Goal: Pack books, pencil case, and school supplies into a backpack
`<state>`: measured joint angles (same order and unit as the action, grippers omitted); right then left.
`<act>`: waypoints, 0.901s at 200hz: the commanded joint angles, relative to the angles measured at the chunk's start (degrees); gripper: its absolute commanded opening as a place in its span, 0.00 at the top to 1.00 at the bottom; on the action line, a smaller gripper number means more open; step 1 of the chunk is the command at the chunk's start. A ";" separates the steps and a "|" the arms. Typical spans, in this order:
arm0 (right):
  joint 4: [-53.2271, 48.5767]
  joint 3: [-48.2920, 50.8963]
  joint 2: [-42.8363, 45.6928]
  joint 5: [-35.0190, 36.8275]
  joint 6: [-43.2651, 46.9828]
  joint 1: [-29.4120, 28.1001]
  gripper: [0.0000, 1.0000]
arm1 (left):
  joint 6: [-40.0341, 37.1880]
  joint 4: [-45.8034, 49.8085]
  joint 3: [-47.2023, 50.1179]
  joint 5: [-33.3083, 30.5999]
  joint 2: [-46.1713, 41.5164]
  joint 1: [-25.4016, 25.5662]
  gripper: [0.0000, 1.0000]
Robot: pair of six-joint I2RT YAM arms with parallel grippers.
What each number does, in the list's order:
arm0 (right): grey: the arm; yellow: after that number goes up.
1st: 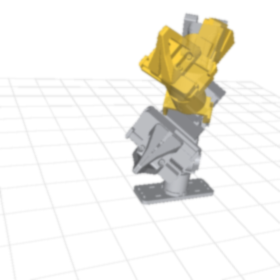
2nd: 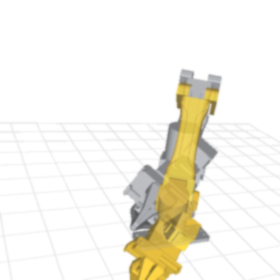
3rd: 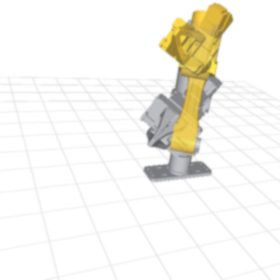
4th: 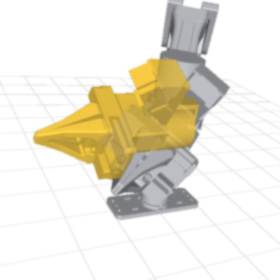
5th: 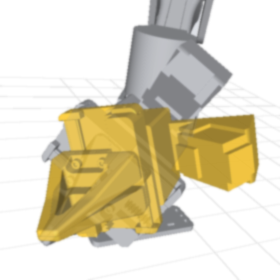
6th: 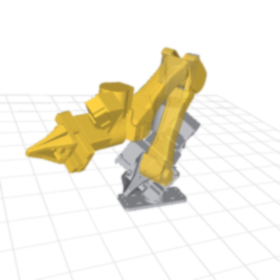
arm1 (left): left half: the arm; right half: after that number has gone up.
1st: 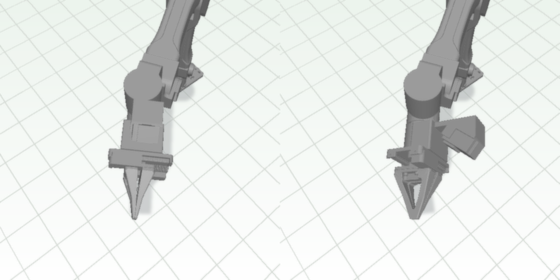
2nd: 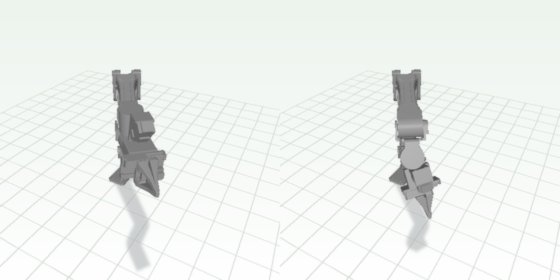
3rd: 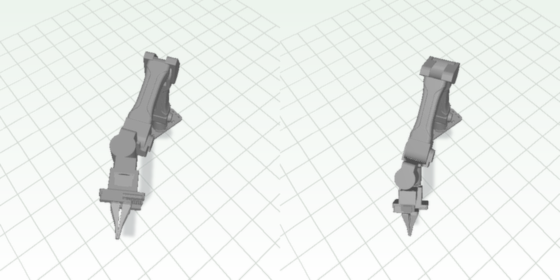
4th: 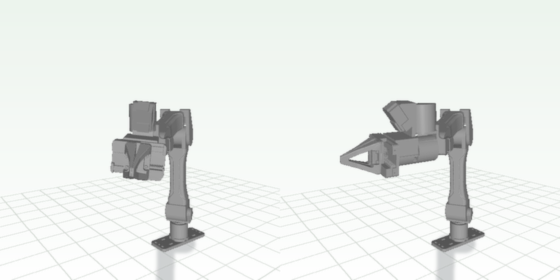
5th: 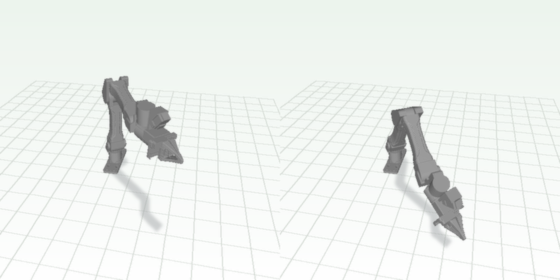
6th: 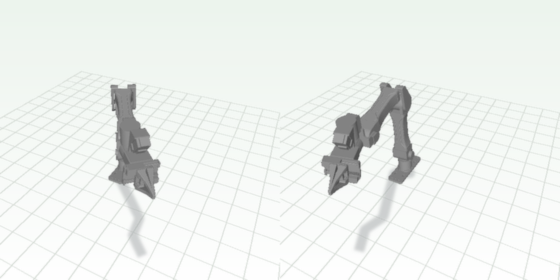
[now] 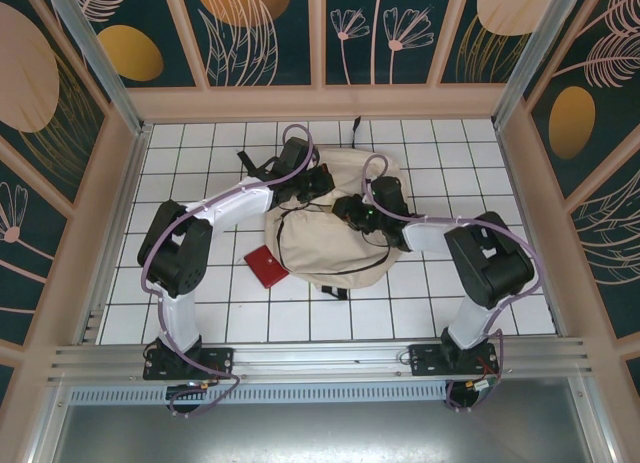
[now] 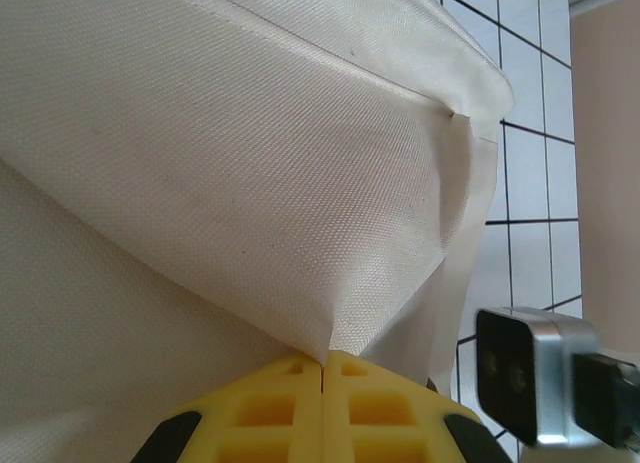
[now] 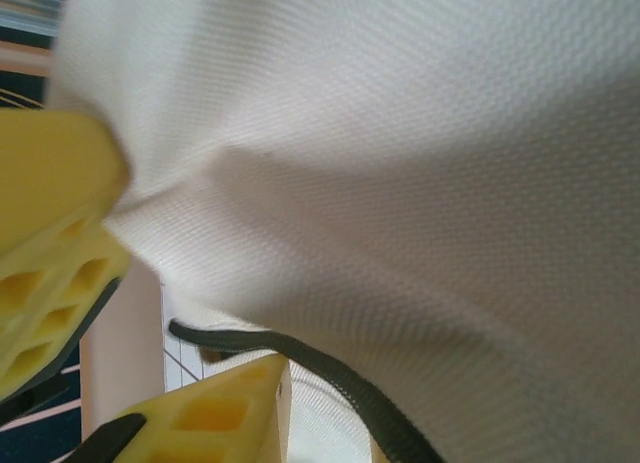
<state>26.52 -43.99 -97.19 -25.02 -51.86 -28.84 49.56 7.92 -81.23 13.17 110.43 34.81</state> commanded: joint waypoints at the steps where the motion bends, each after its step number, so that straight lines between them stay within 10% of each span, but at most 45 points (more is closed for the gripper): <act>1: -3.75 2.44 7.62 3.72 4.71 -0.24 0.69 | -1.71 0.42 -1.62 2.07 -0.56 -0.63 1.00; 60: -19.72 4.11 18.07 9.59 10.22 -0.52 0.49 | -2.40 2.40 0.93 0.97 -5.78 -3.58 0.38; 180: -5.33 -8.31 -1.85 6.25 -2.55 -2.98 0.46 | -2.52 8.13 31.09 -9.17 -30.04 -13.39 0.16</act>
<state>16.53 -49.84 -97.80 -19.51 -52.84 -30.57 47.62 12.69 -54.13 5.93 83.22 21.93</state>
